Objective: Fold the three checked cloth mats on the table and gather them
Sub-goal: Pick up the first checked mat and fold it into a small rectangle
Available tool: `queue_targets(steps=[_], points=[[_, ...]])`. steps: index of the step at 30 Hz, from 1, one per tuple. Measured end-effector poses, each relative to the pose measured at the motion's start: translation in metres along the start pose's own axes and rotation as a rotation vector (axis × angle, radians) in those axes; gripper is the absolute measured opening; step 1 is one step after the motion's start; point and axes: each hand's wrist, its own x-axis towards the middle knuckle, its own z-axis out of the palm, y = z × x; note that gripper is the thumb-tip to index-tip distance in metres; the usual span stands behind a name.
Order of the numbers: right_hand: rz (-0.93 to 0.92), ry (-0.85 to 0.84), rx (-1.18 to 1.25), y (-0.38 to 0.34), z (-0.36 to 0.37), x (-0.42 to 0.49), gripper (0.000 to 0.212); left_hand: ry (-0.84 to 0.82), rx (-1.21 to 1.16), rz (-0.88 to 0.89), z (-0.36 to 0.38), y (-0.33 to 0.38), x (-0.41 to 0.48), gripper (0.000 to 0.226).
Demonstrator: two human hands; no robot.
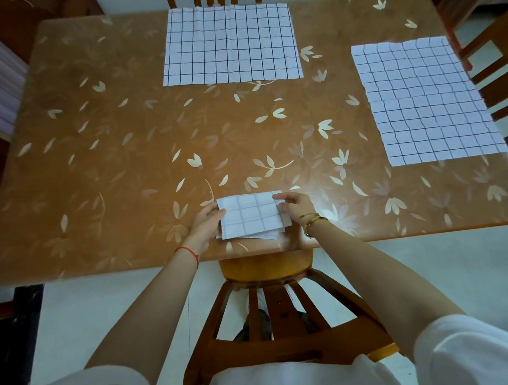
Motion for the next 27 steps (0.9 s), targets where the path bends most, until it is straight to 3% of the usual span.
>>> queue_targets(steps=[3,7,12,17,19,22,24,27], points=[[0.002,-0.008,-0.029,-0.001,0.003,0.0,0.031,-0.107,0.075,0.028,-0.007,0.002,0.003,0.045],[-0.02,0.008,-0.106,0.0,0.004,-0.003,0.028,-0.118,0.188,0.081,-0.013,0.003,0.009,0.053],[-0.105,0.008,-0.228,0.001,0.006,-0.008,0.025,-0.027,0.446,0.209,-0.011,-0.003,0.013,0.068],[-0.155,0.023,-0.42,0.002,0.01,-0.01,0.027,0.167,0.774,0.411,-0.009,-0.005,0.007,0.075],[-0.229,0.049,-0.552,0.0,0.013,-0.012,0.025,0.223,0.958,0.518,-0.011,-0.004,0.006,0.075],[-0.446,0.096,-0.721,-0.005,0.022,-0.013,0.028,0.177,1.197,0.651,-0.017,-0.003,0.007,0.068],[-0.564,0.051,-0.86,-0.012,0.032,-0.013,0.038,0.124,1.294,0.677,-0.021,-0.005,0.011,0.065],[-0.584,-0.14,-1.025,-0.022,0.049,-0.014,0.057,0.083,1.366,0.655,-0.024,-0.005,0.014,0.064]])
